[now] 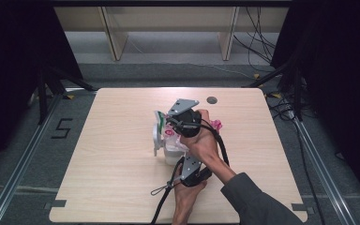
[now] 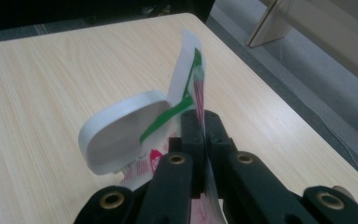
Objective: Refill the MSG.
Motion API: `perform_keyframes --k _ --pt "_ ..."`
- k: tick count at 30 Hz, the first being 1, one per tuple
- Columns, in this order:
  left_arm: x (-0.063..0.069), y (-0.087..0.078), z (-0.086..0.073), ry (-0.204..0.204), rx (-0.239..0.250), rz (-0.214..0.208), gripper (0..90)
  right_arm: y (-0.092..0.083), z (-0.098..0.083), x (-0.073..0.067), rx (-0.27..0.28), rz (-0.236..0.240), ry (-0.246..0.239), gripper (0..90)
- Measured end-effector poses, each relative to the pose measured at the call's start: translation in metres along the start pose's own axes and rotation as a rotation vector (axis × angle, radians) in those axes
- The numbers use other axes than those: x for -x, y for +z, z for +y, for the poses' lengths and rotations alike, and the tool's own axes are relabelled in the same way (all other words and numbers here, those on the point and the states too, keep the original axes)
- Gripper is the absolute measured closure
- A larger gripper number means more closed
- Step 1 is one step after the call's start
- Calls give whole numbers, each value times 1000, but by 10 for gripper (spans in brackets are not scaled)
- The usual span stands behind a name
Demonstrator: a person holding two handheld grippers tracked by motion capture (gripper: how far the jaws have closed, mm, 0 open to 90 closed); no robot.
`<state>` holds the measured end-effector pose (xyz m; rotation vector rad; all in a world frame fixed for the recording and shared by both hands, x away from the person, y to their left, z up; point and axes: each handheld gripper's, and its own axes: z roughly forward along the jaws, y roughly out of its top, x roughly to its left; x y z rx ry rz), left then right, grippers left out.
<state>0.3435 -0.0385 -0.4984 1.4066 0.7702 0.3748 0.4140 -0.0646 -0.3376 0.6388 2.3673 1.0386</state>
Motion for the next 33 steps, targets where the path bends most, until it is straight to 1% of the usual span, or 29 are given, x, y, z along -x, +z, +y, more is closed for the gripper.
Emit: perform_keyframes --k 1,2,3,4,6,7,8,10,11,12,13,14,15,16,17,18,20,21,22,23,24,25,26,28,29,30,31,32,33 --pt "-1 0 0 18 -16 2 736 2 0 0 4 -7 -12 900" --pt "0 0 -1 14 -12 6 736 1 0 -2 -20 0 1 900" --pt "0 -1 0 12 -7 6 736 2 -1 -3 -12 -6 2 900" --pt "0 -2 1 21 -10 4 736 2 0 -2 0 -6 -7 900" --pt "-1 -3 2 47 -34 -1 735 1 0 -1 10 -7 -14 900" --pt "1 0 1 16 -6 0 736 2 0 -1 -3 -5 -19 900" --pt "1 0 0 15 -4 8 736 3 0 -3 -16 -9 -13 900" --pt "0 -2 1 25 -9 6 736 2 0 -2 -4 -9 -10 900" --pt "0 -1 1 17 -3 3 737 1 1 -1 1 0 2 900" --pt "-1 -2 1 28 -17 3 737 0 1 0 1 0 9 900" --pt "-3 -3 1 51 -40 3 737 2 0 -1 2 -9 -1 900" --pt "0 -1 0 21 -10 6 737 3 0 -2 -14 -5 -9 900" --pt "0 -1 0 17 -4 4 737 3 0 -3 -20 -10 -4 900" --pt "-2 -3 1 39 -22 7 737 3 1 -2 -1 -14 -16 900" --pt "-1 -2 1 24 -11 4 737 2 1 -2 -4 -2 3 900" --pt "-3 -3 1 43 -33 6 737 2 0 -2 -2 -5 9 900" --pt "-1 -1 0 14 -3 9 737 3 1 -2 -5 -9 -13 900" --pt "-2 -2 1 34 -18 7 737 3 1 -3 -8 -5 -2 900" --pt "-1 -2 1 23 -9 4 737 2 1 -2 -10 3 1 900" --pt "-2 -2 1 27 -15 5 737 2 1 -2 1 -7 6 900" --pt "-2 -3 1 37 -24 7 737 2 1 -2 -8 1 1 900" --pt "-2 -3 1 35 -23 6 737 2 0 -4 -14 0 16 900" --pt "-2 -3 1 42 -26 5 737 3 1 -3 -5 -4 -5 900" --pt "-2 -4 1 48 -28 4 737 2 1 -3 -8 0 5 900" --pt "-2 -3 1 41 -21 4 737 2 1 -3 -7 0 6 900" --pt "-1 -3 1 35 -16 2 737 2 1 -4 -15 1 21 900" --pt "-2 -3 1 46 -27 4 737 2 1 -4 -14 -1 18 900" --pt "-2 -4 1 48 -27 4 737 2 1 -4 -15 -1 18 900" --pt "-2 -3 1 44 -22 4 737 2 1 -3 -9 -1 6 900"
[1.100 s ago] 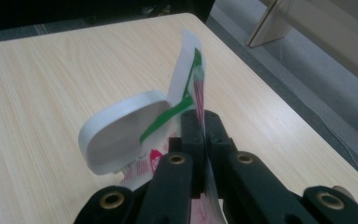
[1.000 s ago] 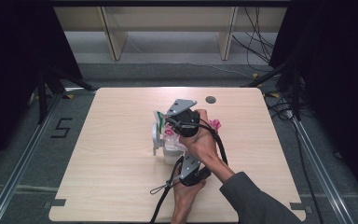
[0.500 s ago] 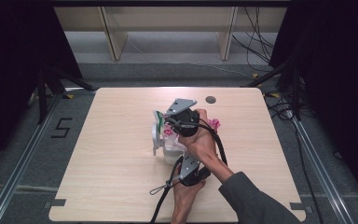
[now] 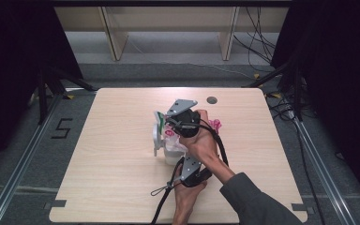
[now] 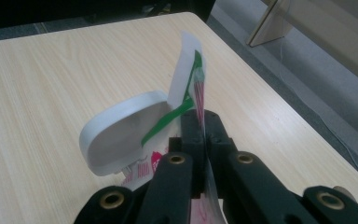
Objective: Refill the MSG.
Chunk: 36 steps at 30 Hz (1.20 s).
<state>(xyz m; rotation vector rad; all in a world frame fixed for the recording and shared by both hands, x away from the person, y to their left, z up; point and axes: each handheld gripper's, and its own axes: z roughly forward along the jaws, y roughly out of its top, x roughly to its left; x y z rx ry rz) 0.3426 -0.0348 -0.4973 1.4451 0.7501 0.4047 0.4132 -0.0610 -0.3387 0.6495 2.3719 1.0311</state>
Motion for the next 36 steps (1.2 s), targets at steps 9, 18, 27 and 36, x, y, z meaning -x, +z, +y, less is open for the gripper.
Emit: perform_keyframes --k 9,18,27,36 --pt "0 1 -1 -3 3 3 738 1 0 1 14 -7 -8 900" --pt "1 2 -1 -17 13 3 738 0 -1 2 11 -5 -16 900" --pt "-8 0 -4 69 -89 36 739 -5 -7 10 53 3 46 900" --pt "-10 2 -9 81 -126 65 739 -14 -17 20 113 13 92 900"
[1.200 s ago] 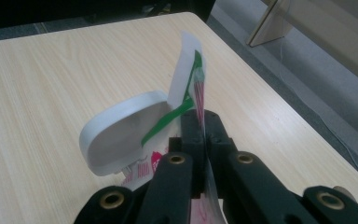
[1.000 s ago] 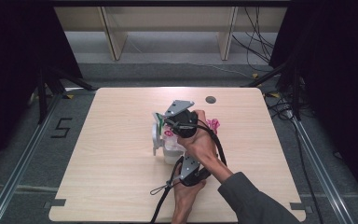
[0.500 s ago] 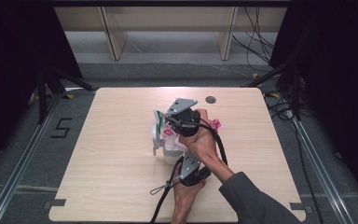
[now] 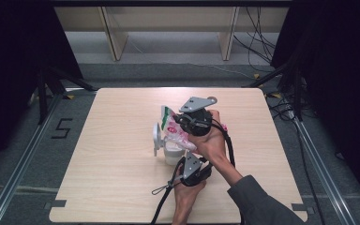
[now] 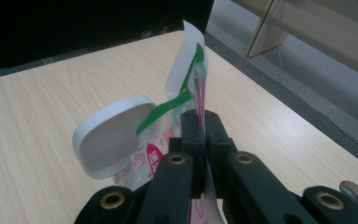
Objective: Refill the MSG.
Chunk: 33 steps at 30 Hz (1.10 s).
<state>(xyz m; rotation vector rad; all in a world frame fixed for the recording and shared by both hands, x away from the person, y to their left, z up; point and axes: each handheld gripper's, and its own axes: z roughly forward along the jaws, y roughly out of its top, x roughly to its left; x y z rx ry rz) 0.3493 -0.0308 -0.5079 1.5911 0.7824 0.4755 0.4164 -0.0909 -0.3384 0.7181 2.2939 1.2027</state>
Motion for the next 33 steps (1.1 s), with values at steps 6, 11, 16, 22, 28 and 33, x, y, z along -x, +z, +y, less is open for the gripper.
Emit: perform_keyframes --k 6,11,16,22,28,33 --pt "-5 -2 -2 42 -66 18 736 -10 -8 6 47 22 39 900" --pt "-7 -3 -4 30 -88 18 728 -20 -18 8 85 52 108 900" --pt "-7 -2 -6 42 -114 6 720 -28 -27 10 115 55 127 900" --pt "-5 -3 -8 29 -123 -3 703 -36 -37 16 146 65 142 900" --pt "-7 -5 -9 3 -153 -12 610 -43 -49 21 176 61 194 900" --pt "-9 -9 -11 -27 -175 -3 529 -44 -63 25 204 74 234 900"
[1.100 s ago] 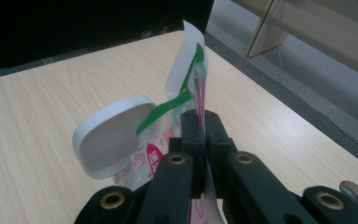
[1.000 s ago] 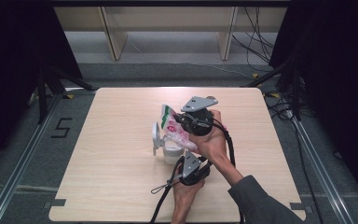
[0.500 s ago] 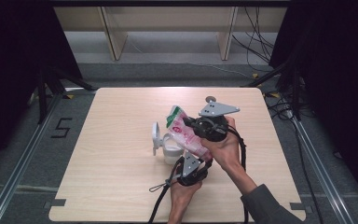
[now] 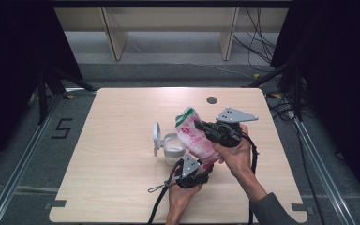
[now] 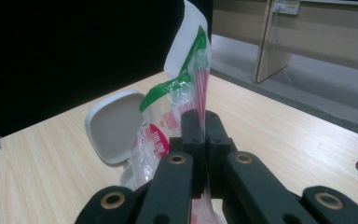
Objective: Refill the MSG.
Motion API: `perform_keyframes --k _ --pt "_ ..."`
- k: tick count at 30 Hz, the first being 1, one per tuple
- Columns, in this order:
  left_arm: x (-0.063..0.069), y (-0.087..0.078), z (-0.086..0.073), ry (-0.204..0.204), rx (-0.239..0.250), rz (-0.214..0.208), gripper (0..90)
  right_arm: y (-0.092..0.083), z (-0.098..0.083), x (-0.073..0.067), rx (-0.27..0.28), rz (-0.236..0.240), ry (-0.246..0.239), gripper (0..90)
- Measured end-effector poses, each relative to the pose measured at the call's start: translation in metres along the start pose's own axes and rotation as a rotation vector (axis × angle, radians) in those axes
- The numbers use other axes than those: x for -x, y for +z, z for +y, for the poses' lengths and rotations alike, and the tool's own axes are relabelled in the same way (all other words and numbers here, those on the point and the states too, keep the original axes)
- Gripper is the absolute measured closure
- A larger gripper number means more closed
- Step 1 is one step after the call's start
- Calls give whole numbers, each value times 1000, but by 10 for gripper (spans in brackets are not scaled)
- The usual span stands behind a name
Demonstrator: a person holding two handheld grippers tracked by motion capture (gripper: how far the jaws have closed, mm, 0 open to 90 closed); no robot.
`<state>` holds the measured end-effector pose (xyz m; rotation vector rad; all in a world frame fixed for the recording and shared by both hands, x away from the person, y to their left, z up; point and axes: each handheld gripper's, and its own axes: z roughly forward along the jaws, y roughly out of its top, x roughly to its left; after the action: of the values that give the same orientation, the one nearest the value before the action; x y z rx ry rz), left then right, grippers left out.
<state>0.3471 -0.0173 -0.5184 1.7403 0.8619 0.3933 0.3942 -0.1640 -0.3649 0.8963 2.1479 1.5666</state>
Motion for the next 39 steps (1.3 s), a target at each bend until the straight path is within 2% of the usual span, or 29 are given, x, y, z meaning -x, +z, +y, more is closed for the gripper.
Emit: perform_keyframes --k 2,3,4,5,6,7,9,10,13,14,15,16,17,19,21,22,23,24,25,26,27,28,32,33,34,38,39 --pt "0 -4 0 -4 -14 13 498 -1 -5 5 14 7 0 900" --pt "1 -6 0 -8 -26 26 487 -2 -7 6 26 15 17 900" --pt "1 -6 0 -26 -23 18 473 -4 -10 6 23 14 26 900" --pt "1 -6 0 -55 -8 5 451 -5 -12 10 37 8 11 900" --pt "1 -8 0 -72 -13 20 432 -7 -15 10 36 15 45 900" --pt "0 -8 0 -79 -14 26 416 -8 -18 14 50 13 33 900" --pt "-2 -10 -1 -80 -8 19 425 -11 -25 17 53 25 43 900" --pt "-3 -11 -1 -64 -12 8 427 -12 -29 19 44 20 50 900" --pt "-5 -16 1 -63 -9 1 428 -16 -40 24 51 10 82 900" --pt "-4 -18 2 -70 0 -1 427 -18 -43 27 67 17 72 900" --pt "-5 -20 4 -61 2 -5 426 -22 -44 27 62 6 89 900" --pt "-4 -22 6 -59 8 -6 421 -23 -45 28 82 18 77 900" --pt "-3 -23 8 -69 22 -14 412 -26 -46 26 77 10 82 900" --pt "-3 -26 10 -54 22 -14 408 -30 -48 25 89 17 69 900" --pt "-3 -29 11 -49 19 -16 409 -35 -51 22 92 29 86 900" --pt "-3 -31 11 -68 19 -3 410 -36 -51 23 99 36 57 900" --pt "-4 -32 12 -70 31 -14 410 -37 -52 23 94 43 68 900" --pt "-4 -35 12 -72 25 -6 412 -40 -52 21 88 30 79 900" --pt "-5 -37 13 -71 27 -2 412 -41 -54 23 93 28 65 900" --pt "-6 -39 14 -81 45 0 411 -43 -55 23 86 45 67 900" --pt "-8 -42 15 -85 53 -4 408 -46 -56 22 86 23 69 900" --pt "-8 -43 15 -94 68 -7 405 -48 -57 23 102 33 52 900" --pt "-10 -50 17 -81 66 -6 402 -62 -65 23 94 19 80 900" --pt "-11 -52 17 -84 67 -6 401 -66 -67 23 93 13 81 900" --pt "-11 -53 18 -86 74 -5 399 -69 -70 26 105 4 60 900" --pt "-13 -59 20 -81 75 0 399 -85 -81 31 92 -22 70 900" --pt "-13 -60 20 -80 79 -1 399 -88 -84 31 90 -19 106 900"
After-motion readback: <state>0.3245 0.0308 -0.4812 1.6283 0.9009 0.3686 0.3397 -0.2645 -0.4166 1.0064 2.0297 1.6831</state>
